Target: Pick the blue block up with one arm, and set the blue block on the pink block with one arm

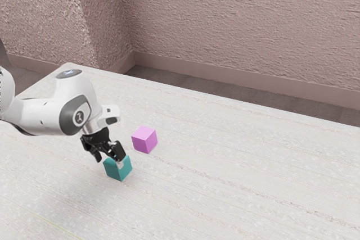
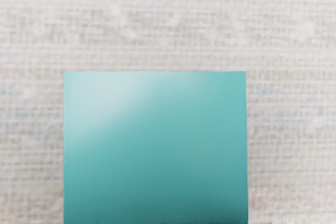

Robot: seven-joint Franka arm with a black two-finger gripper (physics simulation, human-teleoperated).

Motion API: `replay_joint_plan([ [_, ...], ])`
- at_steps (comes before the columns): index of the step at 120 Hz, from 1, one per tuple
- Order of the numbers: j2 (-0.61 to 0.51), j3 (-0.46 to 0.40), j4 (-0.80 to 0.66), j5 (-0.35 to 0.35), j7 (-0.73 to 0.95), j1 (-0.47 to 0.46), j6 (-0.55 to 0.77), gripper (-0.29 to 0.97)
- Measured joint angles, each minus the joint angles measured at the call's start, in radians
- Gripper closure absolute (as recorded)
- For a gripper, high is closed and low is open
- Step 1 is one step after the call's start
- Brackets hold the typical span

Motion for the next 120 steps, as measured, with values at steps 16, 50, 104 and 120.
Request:
replay_joint_plan([
  [16,0.012,0.001,0.002,0.031,-0.009,0.000,-0.009,0.00],
  [50,0.036,0.002,0.036,0.050,-0.030,0.001,-0.016,0.01],
  [104,0.123,0.000,0.099,0.048,-0.046,0.001,-0.015,0.01],
  [120,0.131,-0.003,0.100,0.047,-0.049,-0.002,-0.013,0.01],
])
